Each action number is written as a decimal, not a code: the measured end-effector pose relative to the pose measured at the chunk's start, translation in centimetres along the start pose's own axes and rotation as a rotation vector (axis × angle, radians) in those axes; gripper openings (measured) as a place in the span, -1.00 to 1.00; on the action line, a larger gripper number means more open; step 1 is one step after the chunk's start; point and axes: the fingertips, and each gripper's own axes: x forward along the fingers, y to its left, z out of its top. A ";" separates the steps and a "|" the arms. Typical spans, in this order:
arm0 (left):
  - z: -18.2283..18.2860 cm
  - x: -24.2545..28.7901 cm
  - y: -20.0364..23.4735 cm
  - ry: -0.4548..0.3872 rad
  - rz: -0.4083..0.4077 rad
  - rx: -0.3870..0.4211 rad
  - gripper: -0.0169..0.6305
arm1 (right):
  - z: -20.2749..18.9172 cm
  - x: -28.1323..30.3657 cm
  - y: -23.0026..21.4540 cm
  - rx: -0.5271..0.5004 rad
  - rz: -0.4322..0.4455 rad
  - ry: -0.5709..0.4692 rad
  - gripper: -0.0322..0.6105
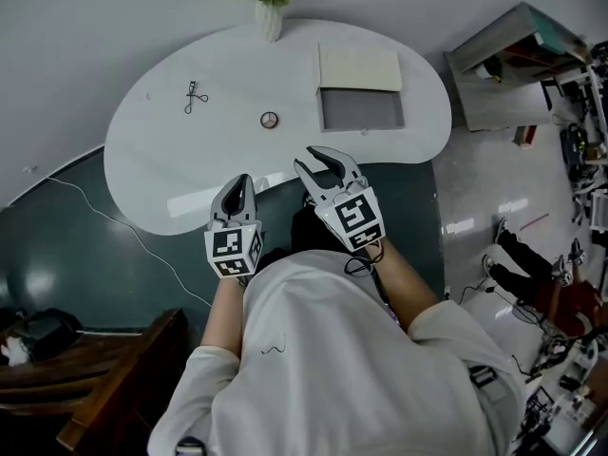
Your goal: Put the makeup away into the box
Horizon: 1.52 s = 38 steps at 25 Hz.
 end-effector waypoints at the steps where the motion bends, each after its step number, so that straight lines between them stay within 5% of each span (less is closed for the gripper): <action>1: -0.2 0.8 0.1 0.014 0.010 -0.013 -0.89 | -0.3 0.7 -0.6 -0.002 0.015 0.014 -0.53; 15: -3.6 6.4 2.2 0.174 0.076 -0.080 -0.89 | -5.1 8.4 -3.5 0.026 0.157 0.211 -0.43; 38: -7.3 11.4 10.9 0.281 -0.019 -0.199 -0.89 | -10.6 20.7 -3.9 0.030 0.046 0.508 -0.23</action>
